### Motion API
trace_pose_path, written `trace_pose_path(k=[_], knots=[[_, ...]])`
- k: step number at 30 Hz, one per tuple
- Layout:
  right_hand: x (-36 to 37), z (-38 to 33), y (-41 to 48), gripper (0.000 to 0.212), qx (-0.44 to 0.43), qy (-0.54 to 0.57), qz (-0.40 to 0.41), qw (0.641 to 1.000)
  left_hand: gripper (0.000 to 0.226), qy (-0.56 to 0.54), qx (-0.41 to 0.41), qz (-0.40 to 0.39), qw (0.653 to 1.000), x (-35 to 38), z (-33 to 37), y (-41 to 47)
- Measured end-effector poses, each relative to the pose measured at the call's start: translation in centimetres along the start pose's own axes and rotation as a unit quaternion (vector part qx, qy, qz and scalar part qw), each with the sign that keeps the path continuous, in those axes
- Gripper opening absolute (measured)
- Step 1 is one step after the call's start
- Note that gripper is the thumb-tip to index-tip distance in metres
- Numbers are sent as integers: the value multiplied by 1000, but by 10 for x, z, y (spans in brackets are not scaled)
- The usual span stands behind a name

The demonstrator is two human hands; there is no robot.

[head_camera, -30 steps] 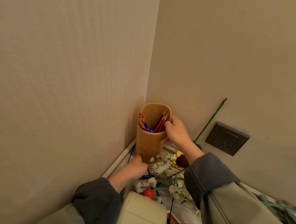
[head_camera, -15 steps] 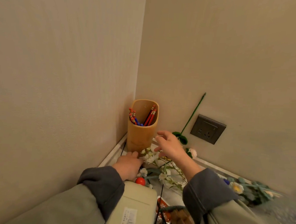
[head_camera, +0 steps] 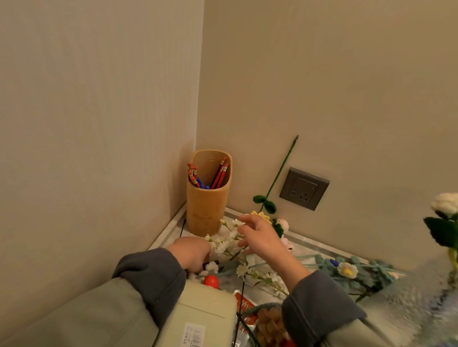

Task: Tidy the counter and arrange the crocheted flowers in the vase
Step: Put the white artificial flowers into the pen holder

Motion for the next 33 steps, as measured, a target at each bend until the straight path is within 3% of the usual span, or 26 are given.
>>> trace_pose_path(k=[3, 6, 10, 13, 18, 23, 29, 33], knots=[[-13, 4, -10, 32, -2, 32, 23, 999, 24, -63, -8, 61, 996, -13, 2, -3], [-27, 9, -22, 29, 0, 75, 48, 996, 23, -130, -30, 179, 975, -33, 6, -10], [-45, 15, -39, 28, -11, 97, 74, 992, 28, -201, 13, 368, 908, -70, 27, -28], [-55, 20, -53, 29, -11, 98, 85, 991, 34, -254, 62, 424, 867, -89, 54, -41], [-71, 32, -77, 27, -22, 86, 88, 992, 30, -434, 114, 408, 795, -98, 100, -54], [-91, 62, -99, 22, -30, 44, 90, 994, 23, -489, 119, 399, 766, -91, 146, -56], [-109, 119, -118, 13, -10, -72, 93, 993, 23, -530, 99, 333, 774, -50, 198, -44], [-109, 156, -126, 14, 9, -161, 88, 983, 24, -583, 52, 281, 761, -19, 224, -43]])
Point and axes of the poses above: each hand's wrist, its own y-axis towards the middle knuckle, its own x-axis out of the palm, z = x × y, the point moved 7 cm from there along y, towards the middle knuckle, and after that the axes turned 12 degrees about x, right-handed, at the moved point
